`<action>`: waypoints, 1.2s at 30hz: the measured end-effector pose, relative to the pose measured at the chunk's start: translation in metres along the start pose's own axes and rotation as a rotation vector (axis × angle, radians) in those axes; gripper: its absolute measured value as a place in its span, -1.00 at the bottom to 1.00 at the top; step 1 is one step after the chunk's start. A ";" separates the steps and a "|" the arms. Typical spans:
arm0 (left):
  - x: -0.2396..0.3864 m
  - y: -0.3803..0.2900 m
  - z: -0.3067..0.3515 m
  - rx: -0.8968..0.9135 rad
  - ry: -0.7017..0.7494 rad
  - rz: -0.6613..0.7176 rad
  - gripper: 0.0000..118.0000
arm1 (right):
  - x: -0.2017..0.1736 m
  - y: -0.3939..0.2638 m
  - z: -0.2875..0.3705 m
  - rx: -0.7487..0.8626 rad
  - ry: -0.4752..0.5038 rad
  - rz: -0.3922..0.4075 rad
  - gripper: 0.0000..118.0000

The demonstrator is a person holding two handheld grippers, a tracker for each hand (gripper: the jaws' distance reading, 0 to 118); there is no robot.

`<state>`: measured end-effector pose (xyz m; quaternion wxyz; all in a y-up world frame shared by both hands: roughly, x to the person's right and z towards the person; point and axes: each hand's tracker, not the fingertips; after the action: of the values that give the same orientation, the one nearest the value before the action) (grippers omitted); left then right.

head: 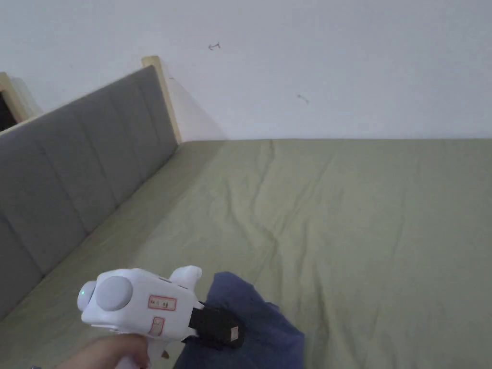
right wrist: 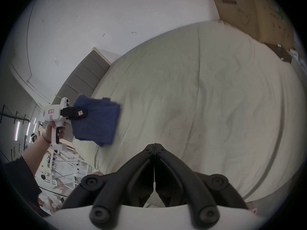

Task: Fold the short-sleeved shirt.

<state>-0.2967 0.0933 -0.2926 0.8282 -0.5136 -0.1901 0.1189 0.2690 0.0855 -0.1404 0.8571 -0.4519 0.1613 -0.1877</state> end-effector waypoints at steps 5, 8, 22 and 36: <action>-0.080 0.013 0.025 -0.083 0.231 -0.026 -0.62 | -0.014 0.003 0.004 -0.012 -0.045 0.034 -1.00; -0.109 0.020 0.036 -0.095 0.365 -0.066 -0.58 | -0.019 0.006 0.000 -0.025 -0.074 0.047 -1.00; -0.038 -0.021 0.084 0.307 0.401 -0.097 0.69 | -0.036 0.019 0.015 0.089 -0.072 0.088 -1.00; 0.256 -0.110 0.070 0.830 0.026 -0.209 -1.00 | -0.067 0.022 0.131 0.518 -0.056 0.214 -1.00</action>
<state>-0.0965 0.2011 -0.1164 0.9746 -0.1161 -0.1666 0.0941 0.2721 0.2218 -0.0810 0.9631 -0.2030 0.1311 -0.1187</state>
